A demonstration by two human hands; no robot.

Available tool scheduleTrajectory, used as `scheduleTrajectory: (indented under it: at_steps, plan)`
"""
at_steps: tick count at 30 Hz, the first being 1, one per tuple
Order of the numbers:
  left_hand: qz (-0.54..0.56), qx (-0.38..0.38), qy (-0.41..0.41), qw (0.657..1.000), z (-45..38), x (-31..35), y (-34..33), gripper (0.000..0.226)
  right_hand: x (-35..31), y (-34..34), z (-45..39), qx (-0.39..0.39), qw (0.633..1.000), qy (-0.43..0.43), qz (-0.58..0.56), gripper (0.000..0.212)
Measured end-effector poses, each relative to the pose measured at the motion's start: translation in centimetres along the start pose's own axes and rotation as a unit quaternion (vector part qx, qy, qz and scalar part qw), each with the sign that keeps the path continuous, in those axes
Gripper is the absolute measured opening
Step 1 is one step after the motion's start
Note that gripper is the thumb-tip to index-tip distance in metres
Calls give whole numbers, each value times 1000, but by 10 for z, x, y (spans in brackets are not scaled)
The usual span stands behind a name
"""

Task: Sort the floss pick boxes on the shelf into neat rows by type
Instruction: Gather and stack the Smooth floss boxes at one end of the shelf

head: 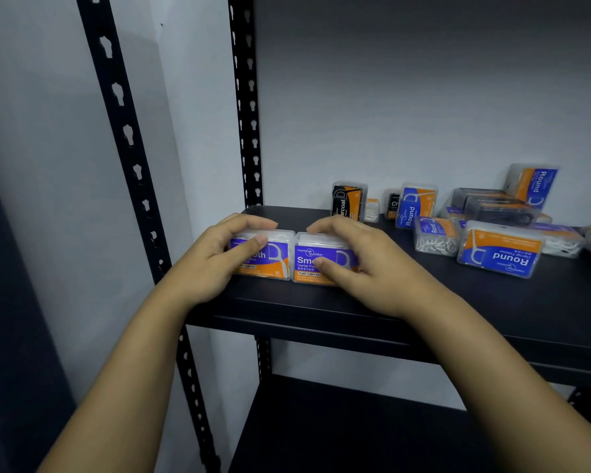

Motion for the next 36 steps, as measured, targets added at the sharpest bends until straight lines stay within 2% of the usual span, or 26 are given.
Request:
scheduleTrajectory:
  at_steps: [5, 10, 16, 23, 26, 29, 32, 35, 36]
  plan:
    - [6, 6, 6, 1000, 0, -2, 2, 32, 2, 1, 1, 3, 1000, -5, 3, 41]
    - [1, 6, 13, 1000, 1, -2, 3, 31, 2, -5, 4, -35, 999, -5, 9, 46]
    - [-18, 18, -1, 1000, 2, 3, 3, 31, 3, -3, 3, -21, 1000, -10, -1, 47]
    - [-41, 79, -28, 996, 7, 14, 9, 26, 1, 12, 9, 15, 999, -35, -1, 58]
    - [-116, 110, -58, 985, 10, 29, 13, 25, 7, 28, 15, 34, 998, -57, 5, 57]
    - [-213, 95, -95, 968, 8, 50, 6, 30, 12, 43, 23, 40, 996, -74, 42, 57]
    - [-332, 66, -125, 933, 3, 74, -13, 36, 12, 61, 30, 33, 989, -77, 120, 51]
    - [-459, 58, -95, 882, -5, 87, -28, 44, 11, 80, 36, 27, 979, -93, 177, 43]
    - [-472, 58, -89, 875, -8, 91, -33, 45, 11, 86, 37, 25, 976, -100, 192, 40]
Point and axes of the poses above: each hand's wrist, its own z-axis away from the middle knuckle, its own y-axis out of the back of the hand, x = y × z, the point moved 10 cm from there along -z, towards the middle knuckle, and after that the axes turned 9 degrees about x, right-handed, at the moved point
